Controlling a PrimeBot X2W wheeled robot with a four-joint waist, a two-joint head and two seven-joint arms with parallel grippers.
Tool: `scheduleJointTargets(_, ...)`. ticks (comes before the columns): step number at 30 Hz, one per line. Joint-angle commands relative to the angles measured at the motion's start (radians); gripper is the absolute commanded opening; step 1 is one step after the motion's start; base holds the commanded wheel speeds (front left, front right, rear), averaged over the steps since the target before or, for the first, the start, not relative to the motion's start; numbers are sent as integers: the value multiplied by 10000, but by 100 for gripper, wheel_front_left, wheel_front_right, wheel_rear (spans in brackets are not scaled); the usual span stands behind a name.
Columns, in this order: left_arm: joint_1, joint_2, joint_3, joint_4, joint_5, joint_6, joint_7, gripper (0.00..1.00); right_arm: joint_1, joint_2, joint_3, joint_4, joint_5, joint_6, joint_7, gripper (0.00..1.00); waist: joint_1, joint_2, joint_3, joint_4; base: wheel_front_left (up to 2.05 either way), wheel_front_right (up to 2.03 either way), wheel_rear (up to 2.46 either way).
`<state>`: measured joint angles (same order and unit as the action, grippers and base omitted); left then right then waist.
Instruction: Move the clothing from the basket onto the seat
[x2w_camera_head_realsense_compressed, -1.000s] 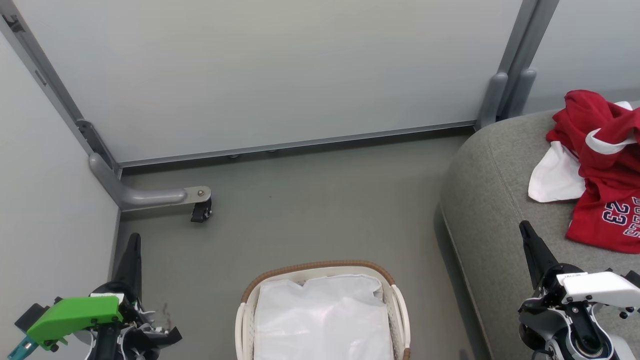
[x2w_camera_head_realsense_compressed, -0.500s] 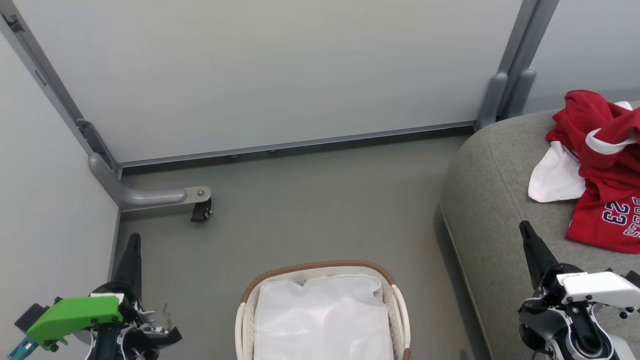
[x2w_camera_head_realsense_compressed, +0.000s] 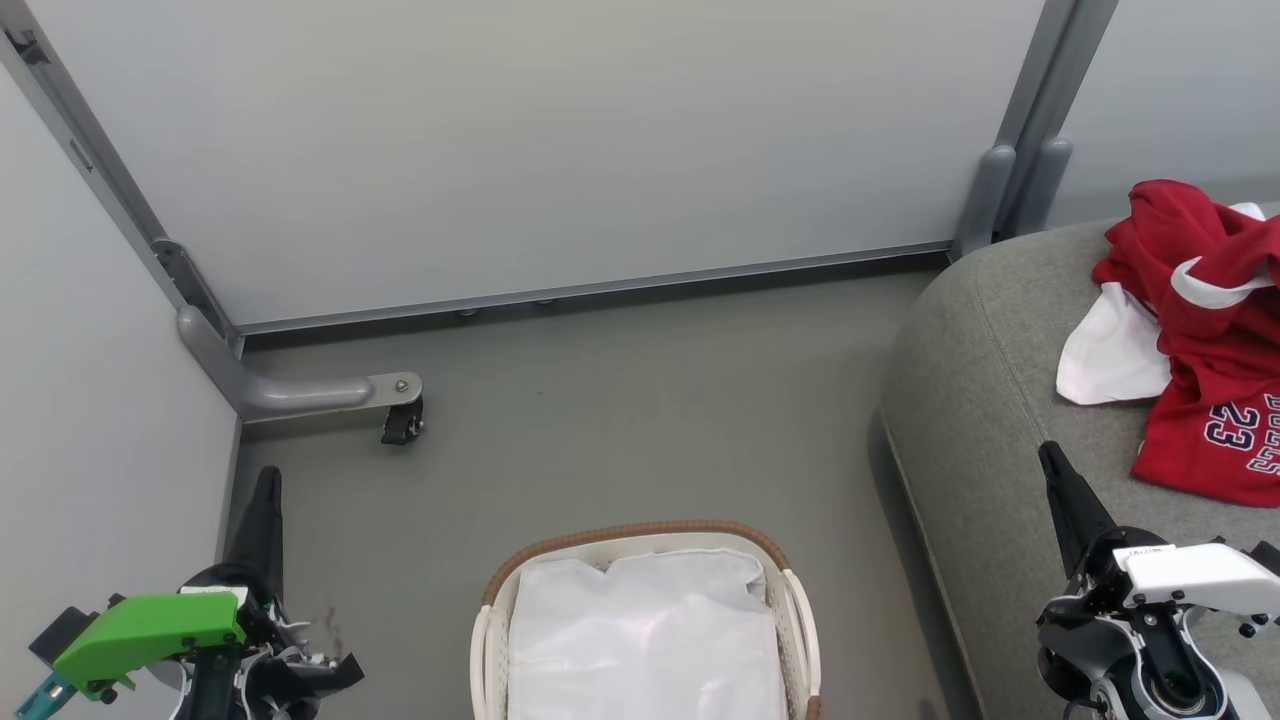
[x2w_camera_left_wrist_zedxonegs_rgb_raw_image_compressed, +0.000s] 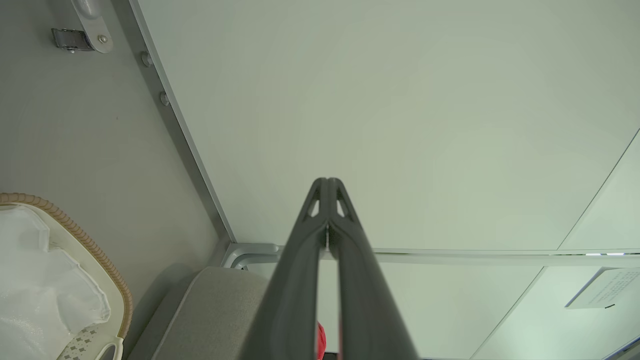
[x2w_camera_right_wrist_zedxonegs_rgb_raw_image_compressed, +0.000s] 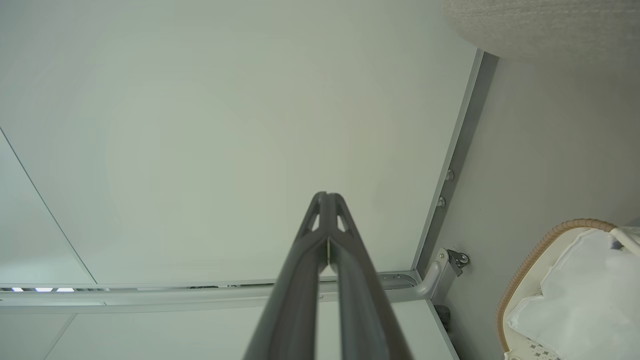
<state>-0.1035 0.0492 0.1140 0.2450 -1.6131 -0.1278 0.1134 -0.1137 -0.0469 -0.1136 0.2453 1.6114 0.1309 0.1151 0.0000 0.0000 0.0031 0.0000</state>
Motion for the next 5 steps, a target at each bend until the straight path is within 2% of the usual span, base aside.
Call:
scheduleJointTargets(1, -102, 30, 27, -14, 10, -55, 50, 0, 104, -63, -22, -29, 32, -3, 14, 0, 0, 0, 0, 0, 0, 0, 0)
scheduleJointTargets(5, -102, 30, 27, -14, 11, -55, 51, 0, 104, -63, -21, -29, 32, -3, 14, 0, 0, 0, 0, 0, 0, 0, 0)
